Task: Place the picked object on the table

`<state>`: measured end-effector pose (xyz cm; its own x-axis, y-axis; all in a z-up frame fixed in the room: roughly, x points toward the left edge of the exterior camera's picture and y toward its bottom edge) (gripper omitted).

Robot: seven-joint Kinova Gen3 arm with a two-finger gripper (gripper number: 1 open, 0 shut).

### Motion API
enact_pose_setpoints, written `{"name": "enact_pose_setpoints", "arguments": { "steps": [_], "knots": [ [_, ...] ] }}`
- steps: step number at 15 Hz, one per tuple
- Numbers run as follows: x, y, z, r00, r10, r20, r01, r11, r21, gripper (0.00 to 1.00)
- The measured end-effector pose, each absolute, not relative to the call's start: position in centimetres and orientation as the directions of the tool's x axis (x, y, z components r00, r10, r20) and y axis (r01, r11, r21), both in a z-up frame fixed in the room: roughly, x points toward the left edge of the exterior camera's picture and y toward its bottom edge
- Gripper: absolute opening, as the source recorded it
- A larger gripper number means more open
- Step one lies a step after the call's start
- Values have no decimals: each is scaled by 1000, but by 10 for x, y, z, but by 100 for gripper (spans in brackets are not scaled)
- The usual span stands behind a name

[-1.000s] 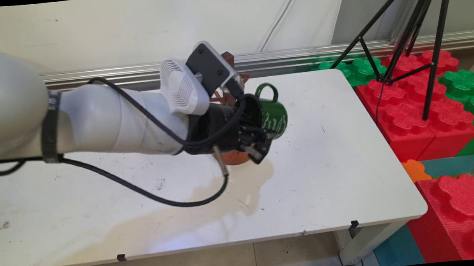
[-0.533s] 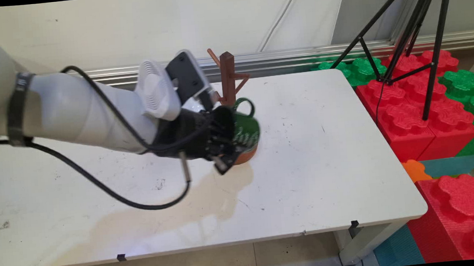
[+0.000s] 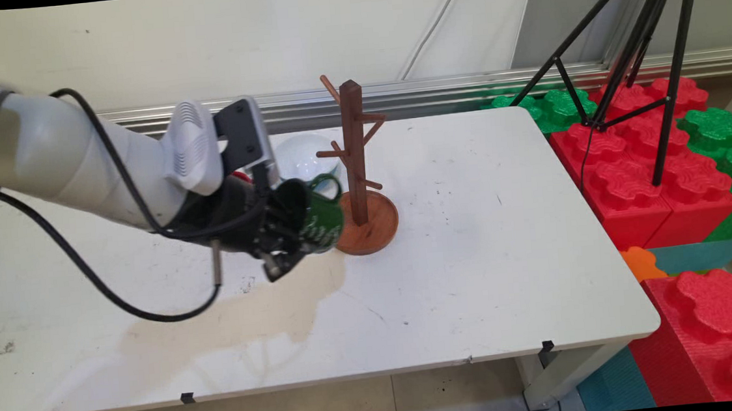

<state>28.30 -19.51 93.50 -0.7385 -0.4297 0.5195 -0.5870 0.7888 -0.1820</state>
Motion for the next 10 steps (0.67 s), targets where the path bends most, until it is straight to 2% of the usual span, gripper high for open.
{"name": "enact_pose_setpoints", "arguments": {
  "steps": [10],
  "knots": [
    [321,-210,923,-869,-421,259,-482,839,-253,0]
  ]
}}
